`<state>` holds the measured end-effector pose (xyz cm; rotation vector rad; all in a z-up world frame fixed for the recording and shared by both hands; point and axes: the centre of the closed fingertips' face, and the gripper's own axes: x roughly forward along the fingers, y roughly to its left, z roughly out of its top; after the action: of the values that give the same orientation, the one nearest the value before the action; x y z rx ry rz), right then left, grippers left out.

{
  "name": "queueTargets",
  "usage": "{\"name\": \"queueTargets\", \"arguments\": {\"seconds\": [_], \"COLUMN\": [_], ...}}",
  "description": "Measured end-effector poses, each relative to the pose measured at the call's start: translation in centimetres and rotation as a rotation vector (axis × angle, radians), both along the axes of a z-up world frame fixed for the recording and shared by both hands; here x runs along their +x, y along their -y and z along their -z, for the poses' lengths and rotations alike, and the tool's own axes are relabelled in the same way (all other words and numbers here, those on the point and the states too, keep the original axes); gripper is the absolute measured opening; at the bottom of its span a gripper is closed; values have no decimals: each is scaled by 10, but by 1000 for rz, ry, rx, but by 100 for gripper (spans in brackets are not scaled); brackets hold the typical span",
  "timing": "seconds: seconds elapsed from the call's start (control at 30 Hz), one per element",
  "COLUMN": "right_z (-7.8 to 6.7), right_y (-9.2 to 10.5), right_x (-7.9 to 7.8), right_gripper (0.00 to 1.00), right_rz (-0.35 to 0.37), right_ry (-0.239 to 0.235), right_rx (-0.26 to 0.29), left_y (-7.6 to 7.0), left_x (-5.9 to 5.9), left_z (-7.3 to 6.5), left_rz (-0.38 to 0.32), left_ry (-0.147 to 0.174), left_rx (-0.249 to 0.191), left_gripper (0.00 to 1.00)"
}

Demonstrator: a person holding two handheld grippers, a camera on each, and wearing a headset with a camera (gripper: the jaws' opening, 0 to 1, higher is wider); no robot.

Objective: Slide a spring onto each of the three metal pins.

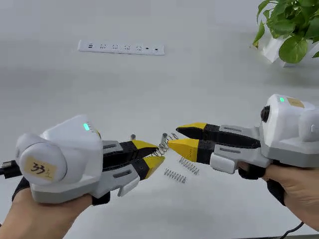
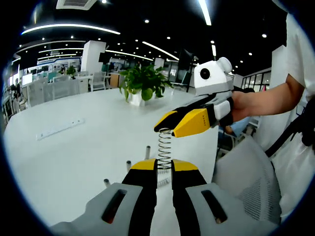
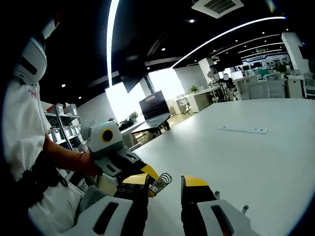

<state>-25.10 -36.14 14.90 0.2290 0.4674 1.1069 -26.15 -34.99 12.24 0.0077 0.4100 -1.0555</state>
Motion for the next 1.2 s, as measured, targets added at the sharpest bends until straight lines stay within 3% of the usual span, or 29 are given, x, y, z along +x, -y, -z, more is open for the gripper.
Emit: {"name": "queueTargets", "arguments": {"seconds": [0.6,1.0,1.2], "right_z": [-7,-12,-13], "right_y": [-4,-12,-17], "right_x": [-4,-8,-10], "right_gripper": [7,6,6], "right_rz": [-14,-52,-97], "right_ry": [-9,24,59], "right_rx": [30,-12,-65], "left_y": [8,9,12], "left_x": [0,-1,-3], "left_z": [-3,-2,0], "left_rz": [16,28,41], "left_ry": [3,0,8], "left_rx": [-19,-16,-9], "left_gripper": [7,7,7]}}
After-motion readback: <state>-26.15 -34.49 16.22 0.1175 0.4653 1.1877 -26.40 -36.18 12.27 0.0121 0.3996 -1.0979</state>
